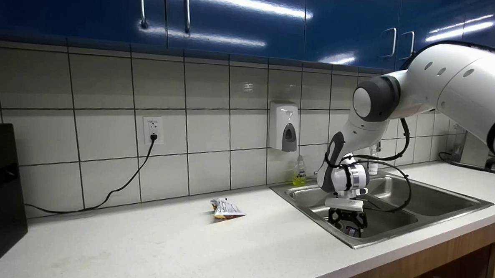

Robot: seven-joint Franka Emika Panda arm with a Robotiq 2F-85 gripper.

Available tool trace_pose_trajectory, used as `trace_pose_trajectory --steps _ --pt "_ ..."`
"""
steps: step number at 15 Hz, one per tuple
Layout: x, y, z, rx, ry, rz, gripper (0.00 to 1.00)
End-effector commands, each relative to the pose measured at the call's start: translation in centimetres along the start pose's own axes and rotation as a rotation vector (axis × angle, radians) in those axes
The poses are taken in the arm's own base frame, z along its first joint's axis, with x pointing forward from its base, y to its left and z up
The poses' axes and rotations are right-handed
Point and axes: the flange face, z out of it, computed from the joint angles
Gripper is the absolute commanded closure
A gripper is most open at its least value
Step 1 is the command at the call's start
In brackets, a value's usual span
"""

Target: Remove the snack packet from the sink

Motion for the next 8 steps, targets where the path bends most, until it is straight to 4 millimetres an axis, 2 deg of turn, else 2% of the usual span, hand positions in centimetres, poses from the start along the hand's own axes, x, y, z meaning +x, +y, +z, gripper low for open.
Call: trace_pose_trajectory --steps 1,8 --pt "0.42 -0.09 -0.34 -0.008 -0.009 0.018 0.35" --pt "0.47 0.13 -0.33 -0.005 -0.009 0.017 0.89"
